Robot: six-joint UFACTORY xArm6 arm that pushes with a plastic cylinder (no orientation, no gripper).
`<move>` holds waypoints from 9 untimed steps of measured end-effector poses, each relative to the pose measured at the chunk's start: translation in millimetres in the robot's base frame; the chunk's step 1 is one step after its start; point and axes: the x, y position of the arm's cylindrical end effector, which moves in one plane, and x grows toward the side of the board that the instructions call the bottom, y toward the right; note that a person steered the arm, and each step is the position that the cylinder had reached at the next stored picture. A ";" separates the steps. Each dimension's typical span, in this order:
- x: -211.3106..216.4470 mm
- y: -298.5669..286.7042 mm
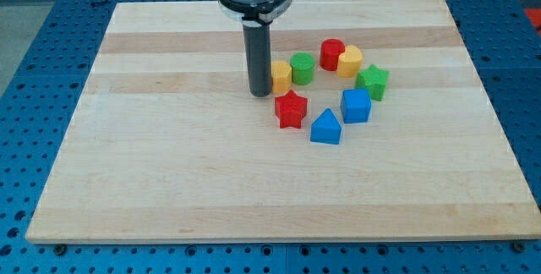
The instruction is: Push yellow hexagon towards the red star
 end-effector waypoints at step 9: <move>-68.8 -16.9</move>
